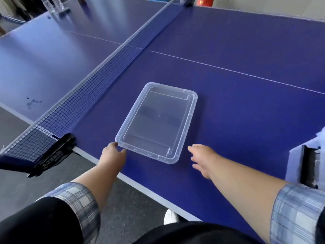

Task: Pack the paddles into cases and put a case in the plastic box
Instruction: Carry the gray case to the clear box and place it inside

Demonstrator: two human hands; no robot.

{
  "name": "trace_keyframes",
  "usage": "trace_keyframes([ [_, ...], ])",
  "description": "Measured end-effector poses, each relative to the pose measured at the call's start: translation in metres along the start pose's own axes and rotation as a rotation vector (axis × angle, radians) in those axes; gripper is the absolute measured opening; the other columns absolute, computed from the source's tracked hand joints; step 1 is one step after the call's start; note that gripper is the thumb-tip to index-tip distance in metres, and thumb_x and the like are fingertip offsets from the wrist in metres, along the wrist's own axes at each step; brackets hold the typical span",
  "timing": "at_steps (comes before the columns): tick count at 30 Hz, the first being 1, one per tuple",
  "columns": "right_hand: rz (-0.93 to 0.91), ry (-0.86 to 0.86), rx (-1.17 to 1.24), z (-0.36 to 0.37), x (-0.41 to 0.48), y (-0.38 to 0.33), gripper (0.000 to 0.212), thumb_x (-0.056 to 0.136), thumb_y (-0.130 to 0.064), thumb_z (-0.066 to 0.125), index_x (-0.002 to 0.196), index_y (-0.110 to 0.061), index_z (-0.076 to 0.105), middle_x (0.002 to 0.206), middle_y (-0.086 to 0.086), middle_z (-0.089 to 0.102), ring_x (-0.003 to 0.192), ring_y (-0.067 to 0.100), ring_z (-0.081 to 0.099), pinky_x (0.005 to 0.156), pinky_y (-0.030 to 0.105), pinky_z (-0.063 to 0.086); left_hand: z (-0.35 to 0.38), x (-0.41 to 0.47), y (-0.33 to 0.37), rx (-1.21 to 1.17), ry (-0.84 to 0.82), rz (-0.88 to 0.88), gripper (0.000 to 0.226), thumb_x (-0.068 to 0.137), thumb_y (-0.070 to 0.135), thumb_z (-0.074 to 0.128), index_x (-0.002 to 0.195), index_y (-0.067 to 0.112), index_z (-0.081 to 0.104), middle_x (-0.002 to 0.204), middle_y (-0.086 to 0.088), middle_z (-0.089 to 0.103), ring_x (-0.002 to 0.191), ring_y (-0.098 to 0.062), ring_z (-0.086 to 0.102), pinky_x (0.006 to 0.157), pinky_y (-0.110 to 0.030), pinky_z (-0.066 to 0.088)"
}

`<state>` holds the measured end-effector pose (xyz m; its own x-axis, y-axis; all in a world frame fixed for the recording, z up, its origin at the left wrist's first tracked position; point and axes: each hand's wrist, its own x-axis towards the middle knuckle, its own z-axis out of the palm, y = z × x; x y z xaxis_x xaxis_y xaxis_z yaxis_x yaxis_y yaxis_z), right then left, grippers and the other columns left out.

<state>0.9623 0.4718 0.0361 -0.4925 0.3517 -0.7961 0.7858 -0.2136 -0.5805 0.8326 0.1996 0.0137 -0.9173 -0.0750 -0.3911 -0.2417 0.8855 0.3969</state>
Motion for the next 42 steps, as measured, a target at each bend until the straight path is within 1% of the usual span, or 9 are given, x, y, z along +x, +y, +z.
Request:
trace_keyframes([
  [2, 0.026, -0.008, -0.008, 0.016, 0.019, 0.004, 0.036, 0.095, -0.02, 0.052, 0.131, -0.012, 0.051, 0.147, 0.017, 0.047, 0.136, 0.035, 0.045, 0.112, 0.055, 0.038, 0.0, 0.023, -0.007, 0.061, -0.021, 0.053, 0.047, 0.088, 0.033, 0.053, 0.133, 0.019, 0.051, 0.123, -0.011, 0.057, 0.085, -0.031, 0.066, 0.071, -0.042, 0.057],
  [5, 0.044, -0.009, -0.001, 0.035, 0.031, 0.007, 0.02, 0.093, -0.019, 0.051, 0.112, -0.024, 0.049, 0.146, 0.01, 0.049, 0.135, 0.029, 0.047, 0.112, 0.052, 0.039, 0.003, 0.052, -0.004, 0.101, -0.067, 0.086, 0.025, 0.089, 0.033, 0.048, 0.11, 0.022, 0.054, 0.113, -0.009, 0.055, 0.078, -0.033, 0.063, 0.06, -0.041, 0.057],
  [10, 0.084, 0.038, 0.044, 0.051, 0.05, 0.01, 0.058, 0.09, -0.027, 0.057, 0.145, -0.019, 0.041, 0.142, 0.011, 0.052, 0.132, 0.034, 0.05, 0.111, 0.055, 0.039, 0.016, 0.086, 0.007, 0.334, -0.118, 0.074, 0.054, 0.096, 0.042, 0.048, 0.14, 0.012, 0.037, 0.139, -0.016, 0.047, 0.123, -0.041, 0.045, 0.097, -0.045, 0.039],
  [14, 0.167, 0.063, 0.178, 0.049, 0.053, 0.006, 0.062, 0.092, -0.031, 0.065, 0.148, -0.019, 0.041, 0.145, 0.004, 0.049, 0.131, 0.03, 0.051, 0.108, 0.044, 0.042, 0.015, 0.089, 0.016, 0.292, -0.077, -0.015, 0.051, 0.094, 0.052, 0.045, 0.12, 0.009, 0.049, 0.116, -0.02, 0.053, 0.105, -0.041, 0.051, 0.082, -0.043, 0.043],
  [18, 0.118, 0.169, 0.276, 0.033, 0.043, 0.001, 0.014, 0.093, -0.019, 0.06, 0.104, -0.027, 0.064, 0.116, 0.002, 0.063, 0.121, 0.023, 0.057, 0.108, 0.05, 0.041, 0.002, 0.074, 0.03, 0.082, -0.045, 0.004, 0.045, 0.099, 0.045, 0.035, 0.104, 0.006, 0.058, 0.096, -0.017, 0.056, 0.08, -0.034, 0.055, 0.07, -0.038, 0.046],
  [24, -0.07, 0.268, 0.577, -0.02, 0.005, -0.022, 0.03, 0.097, -0.011, 0.057, 0.121, -0.029, 0.058, 0.109, 0.002, 0.067, 0.089, 0.018, 0.071, 0.058, 0.031, 0.059, -0.014, 0.009, 0.083, -0.607, -0.222, -0.002, 0.026, 0.093, 0.03, 0.051, 0.09, 0.011, 0.069, 0.089, -0.008, 0.069, 0.07, -0.026, 0.065, 0.065, -0.036, 0.058],
  [27, -0.16, 0.327, 0.831, -0.074, -0.024, -0.028, 0.043, 0.094, -0.012, 0.064, 0.135, -0.021, 0.053, 0.121, 0.007, 0.065, 0.093, 0.02, 0.072, 0.058, 0.03, 0.058, -0.014, -0.033, 0.125, -0.807, -0.404, 0.033, 0.016, 0.091, 0.021, 0.06, 0.095, 0.011, 0.072, 0.089, -0.005, 0.072, 0.069, -0.019, 0.067, 0.059, -0.028, 0.055],
  [33, -0.228, 0.358, 1.297, -0.133, -0.083, -0.019, 0.023, 0.096, -0.012, 0.063, 0.118, -0.006, 0.062, 0.09, 0.009, 0.076, 0.072, 0.017, 0.076, 0.049, 0.028, 0.056, 0.017, -0.132, 0.217, -0.843, -0.508, 0.162, 0.015, 0.086, 0.026, 0.063, 0.094, 0.017, 0.072, 0.066, 0.001, 0.071, 0.061, -0.02, 0.062, 0.064, -0.032, 0.048],
  [42, -0.373, 0.38, 1.322, -0.215, -0.145, 0.037, 0.014, 0.1, -0.002, 0.046, 0.106, -0.008, 0.058, 0.088, 0.009, 0.072, 0.061, 0.023, 0.072, 0.051, 0.033, 0.058, 0.071, -0.261, 0.27, -0.748, -0.739, 0.336, 0.033, 0.073, 0.035, 0.061, 0.095, 0.011, 0.069, 0.07, -0.005, 0.068, 0.061, -0.022, 0.06, 0.06, -0.037, 0.051],
])
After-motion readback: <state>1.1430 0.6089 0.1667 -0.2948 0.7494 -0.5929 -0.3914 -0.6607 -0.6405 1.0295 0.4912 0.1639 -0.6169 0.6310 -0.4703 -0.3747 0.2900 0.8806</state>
